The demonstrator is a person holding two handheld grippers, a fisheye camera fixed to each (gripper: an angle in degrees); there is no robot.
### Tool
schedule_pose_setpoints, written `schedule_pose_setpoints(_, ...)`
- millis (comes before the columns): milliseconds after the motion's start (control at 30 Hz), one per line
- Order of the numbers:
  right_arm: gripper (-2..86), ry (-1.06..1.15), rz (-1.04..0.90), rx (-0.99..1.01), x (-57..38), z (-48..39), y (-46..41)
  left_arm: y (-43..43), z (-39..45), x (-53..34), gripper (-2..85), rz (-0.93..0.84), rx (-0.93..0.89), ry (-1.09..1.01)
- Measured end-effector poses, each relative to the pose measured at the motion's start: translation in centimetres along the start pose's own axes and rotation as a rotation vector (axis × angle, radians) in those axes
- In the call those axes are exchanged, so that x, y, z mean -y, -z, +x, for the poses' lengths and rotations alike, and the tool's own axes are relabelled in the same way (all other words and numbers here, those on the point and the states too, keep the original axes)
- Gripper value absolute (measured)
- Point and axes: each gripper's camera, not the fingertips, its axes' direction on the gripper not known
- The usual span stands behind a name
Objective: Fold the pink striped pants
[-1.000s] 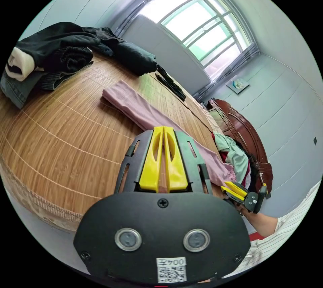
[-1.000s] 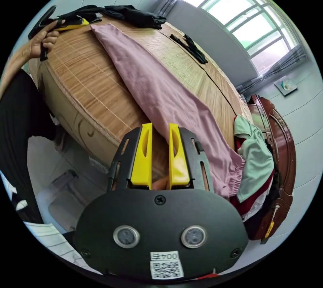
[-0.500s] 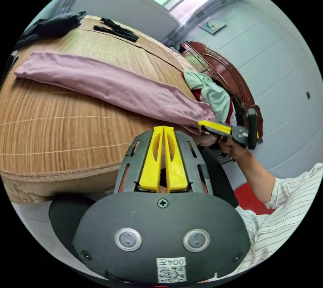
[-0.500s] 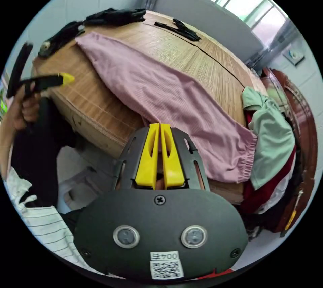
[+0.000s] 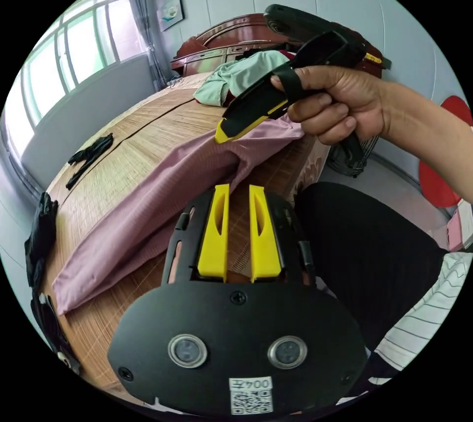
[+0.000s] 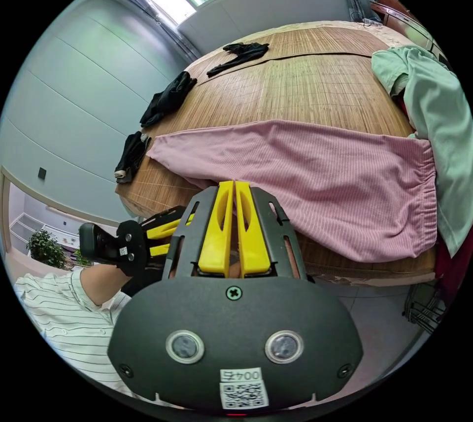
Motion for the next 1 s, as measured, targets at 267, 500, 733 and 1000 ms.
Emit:
schedule_pose_setpoints(267, -0.3, 0.034, 0.003, 0.002, 1.1, -1.8, 1.2, -0.3, -0.7, 4.4, 2.1, -0.076, -0.055, 0.148)
schedule_pose_setpoints(500, 0.0, -0.070, 0.057, -0.102, 1.9, -1.1, 1.4, -0.3, 0.3, 0.6, 1.3, -0.112, -0.185, 0.481)
schedule_pose_setpoints(733, 3.9, 0.072, -0.057, -0.394, 5.0, -5.6, -5.3, -1.1, -0.5, -0.1, 1.3, -0.129, -0.254, 0.559)
schedule_pose_setpoints(1000, 4.0, 0.000, -0.077, -0.571, 7.6, -5.1, -9.8, 6.6, -5.9, -1.9, 0.4, 0.051, -0.356, 0.500)
